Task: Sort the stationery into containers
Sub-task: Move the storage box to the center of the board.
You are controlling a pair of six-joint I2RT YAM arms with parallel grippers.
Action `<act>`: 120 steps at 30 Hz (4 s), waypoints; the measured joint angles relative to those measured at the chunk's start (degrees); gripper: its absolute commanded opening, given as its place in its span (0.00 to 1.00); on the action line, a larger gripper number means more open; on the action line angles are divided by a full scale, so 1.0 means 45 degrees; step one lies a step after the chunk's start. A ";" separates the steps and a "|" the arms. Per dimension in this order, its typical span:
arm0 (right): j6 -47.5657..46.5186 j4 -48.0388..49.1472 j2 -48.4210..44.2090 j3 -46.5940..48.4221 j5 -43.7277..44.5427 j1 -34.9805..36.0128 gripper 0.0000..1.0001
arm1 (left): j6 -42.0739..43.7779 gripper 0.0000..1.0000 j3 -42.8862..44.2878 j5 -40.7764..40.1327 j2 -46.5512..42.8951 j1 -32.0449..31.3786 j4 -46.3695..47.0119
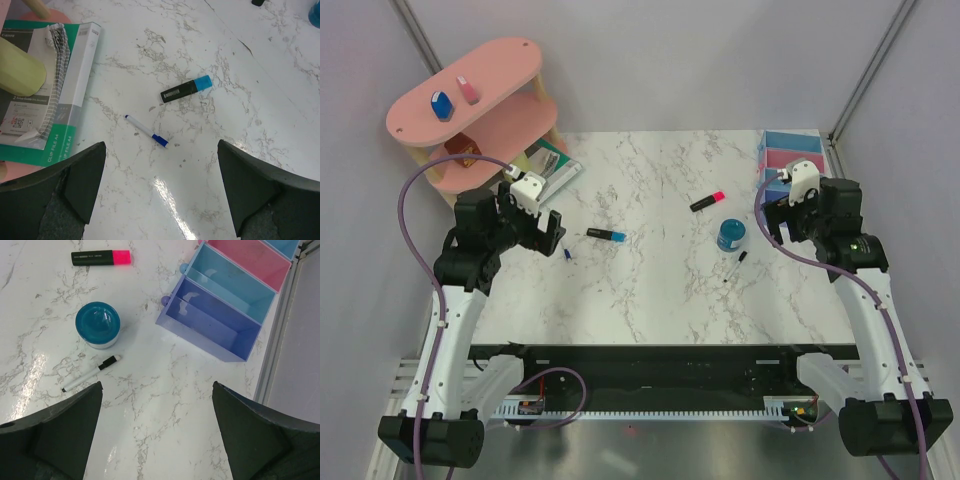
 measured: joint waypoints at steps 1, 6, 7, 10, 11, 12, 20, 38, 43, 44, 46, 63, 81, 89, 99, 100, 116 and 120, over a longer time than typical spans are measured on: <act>0.0034 0.0000 0.0019 0.0000 0.0000 0.0000 0.98 | 0.0000 1.00 0.0000 0.0000 0.0010 0.0000 0.0000; 0.0272 0.0194 0.0063 0.0000 0.0151 0.0000 0.98 | 0.0000 1.00 0.0000 0.0000 0.0053 0.0000 0.0000; 0.0340 0.0306 0.0083 0.0000 0.0267 0.0000 0.98 | 0.0000 1.00 0.0000 0.0000 0.0053 0.0000 0.0000; 0.0801 0.0801 0.0301 0.0029 0.0918 0.0000 0.98 | 0.0000 1.00 0.0000 0.0005 0.0058 0.0000 0.0000; 0.0981 0.0908 0.0447 0.0063 0.1073 0.0000 0.97 | 0.0005 1.00 0.0005 0.0010 0.0068 0.0000 0.0000; 0.1219 0.1001 0.0675 0.0160 0.1302 -0.0005 0.97 | 0.0005 1.00 0.0000 0.0024 0.0073 0.0000 0.0000; 0.3886 0.1821 0.4138 0.2161 0.1797 -0.0107 0.95 | 0.0622 0.99 0.0010 0.0719 0.0073 0.0000 -0.0010; 0.8845 0.5037 1.2488 0.6523 0.0933 -0.1156 0.88 | 0.2540 0.98 0.0233 0.0918 -0.0155 0.0000 -0.0437; 0.8966 0.5780 1.3610 0.7752 0.0874 -0.1200 0.88 | 0.2691 0.98 0.0695 0.0913 0.0170 0.0000 -0.0544; 0.8966 0.5969 1.3838 0.8068 0.0860 -0.1200 0.88 | 0.2696 0.98 0.0753 0.0913 0.0233 0.0000 -0.0539; 0.8961 0.6178 1.4280 0.8665 0.0782 -0.1200 0.86 | 0.2696 0.98 0.0879 0.0918 0.0398 0.0000 -0.0554; 0.8709 0.6761 1.6903 1.0710 0.0393 -0.1073 0.84 | 0.2696 0.97 0.1413 0.0908 0.1243 0.0000 -0.0578; 0.4503 0.6241 1.6908 1.0856 0.0117 0.1341 0.85 | 0.2696 0.97 0.1418 0.0908 0.1268 -0.0005 -0.0583; 0.2701 0.5523 1.6908 1.0899 -0.0131 0.1758 0.84 | 0.2696 0.97 0.1418 0.0903 0.1054 -0.0005 -0.0583; 0.1010 0.4590 1.6883 1.0919 -0.0228 0.3011 0.85 | 0.2696 0.97 0.1418 0.0850 0.0767 -0.0005 -0.0583; 0.0923 0.4507 1.6883 1.0938 -0.0243 0.3152 0.85 | 0.2696 0.98 0.1418 0.0816 0.0714 -0.0005 -0.0583; -0.0500 0.2856 1.6883 1.1468 -0.1030 0.5887 0.86 | 0.2696 0.97 0.1365 0.0073 0.0112 -0.0029 -0.0583; -0.0831 0.2579 1.6883 1.1511 -0.1146 0.6611 0.86 | 0.2696 0.97 0.1205 -0.0199 -0.0214 -0.0029 -0.0597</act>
